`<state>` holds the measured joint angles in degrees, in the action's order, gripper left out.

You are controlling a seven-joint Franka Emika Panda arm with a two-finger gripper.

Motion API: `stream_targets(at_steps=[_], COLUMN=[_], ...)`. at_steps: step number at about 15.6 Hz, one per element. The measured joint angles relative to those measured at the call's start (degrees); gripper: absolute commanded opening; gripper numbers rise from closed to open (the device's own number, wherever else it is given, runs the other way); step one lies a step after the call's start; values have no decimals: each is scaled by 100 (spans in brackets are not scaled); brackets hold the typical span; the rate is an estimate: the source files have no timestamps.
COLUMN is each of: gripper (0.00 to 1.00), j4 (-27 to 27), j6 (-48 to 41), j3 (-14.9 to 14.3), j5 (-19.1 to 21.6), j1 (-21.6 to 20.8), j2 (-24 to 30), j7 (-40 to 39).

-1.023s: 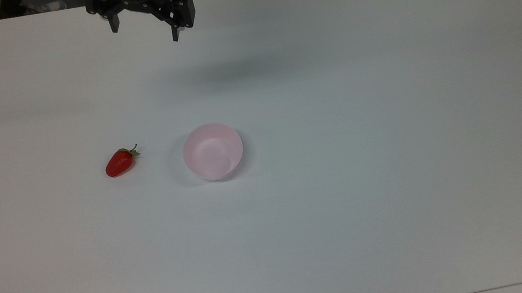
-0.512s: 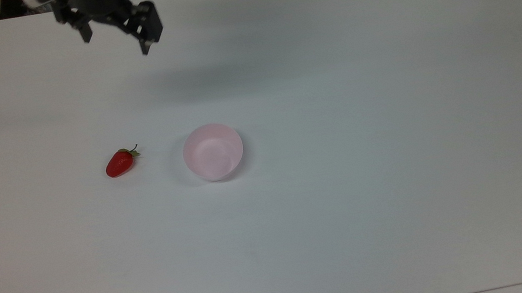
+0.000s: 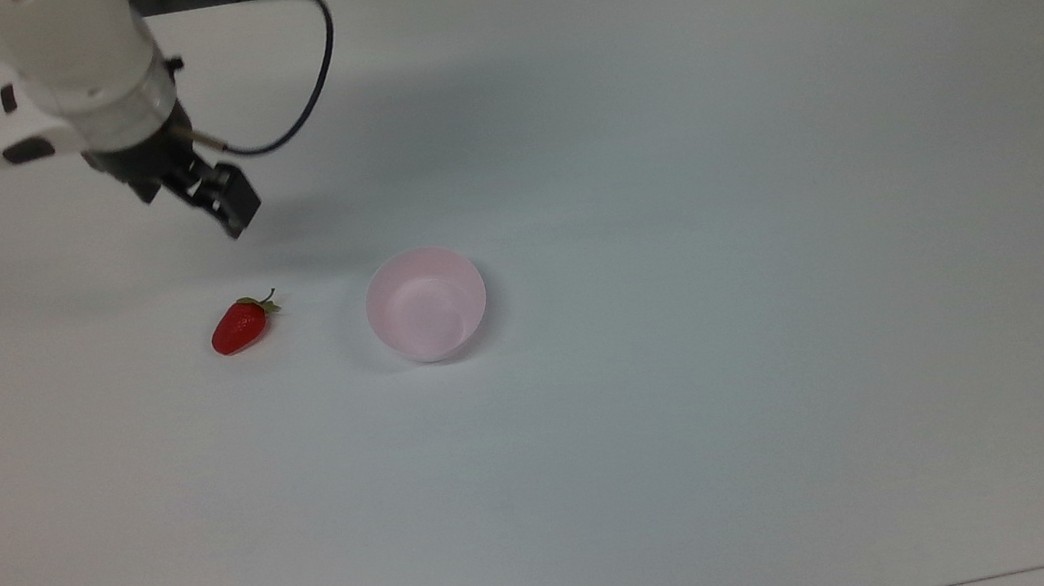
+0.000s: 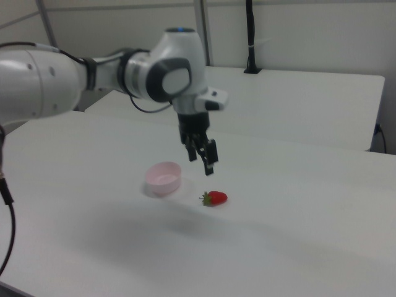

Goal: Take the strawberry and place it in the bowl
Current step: 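Move the gripper down over the red strawberry, then close the gripper on the red strawberry and lift it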

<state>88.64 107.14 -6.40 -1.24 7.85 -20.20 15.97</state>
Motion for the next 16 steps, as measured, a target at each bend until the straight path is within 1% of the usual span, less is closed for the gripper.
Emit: stream_targets(at_steps=[2,6,7,9,10,11,13,16], gripper=[83,78,75,75,71,64,44,19], j4=[9,17,17,18,17,17,20,20], j6=[355,1053,1247,1455,1513,1575,1587,1592], j3=[0,6,12,37,51,63,80,83], j5=[6,8,8,8,8,8,8,7], j1=[72,87,86,78,72,47,-31,-164], j2=[-293,-796,-911,-1086,-1139,-1187,-1236,-1286], j7=[255,863,1121,1508,1623,1734,1820,1877])
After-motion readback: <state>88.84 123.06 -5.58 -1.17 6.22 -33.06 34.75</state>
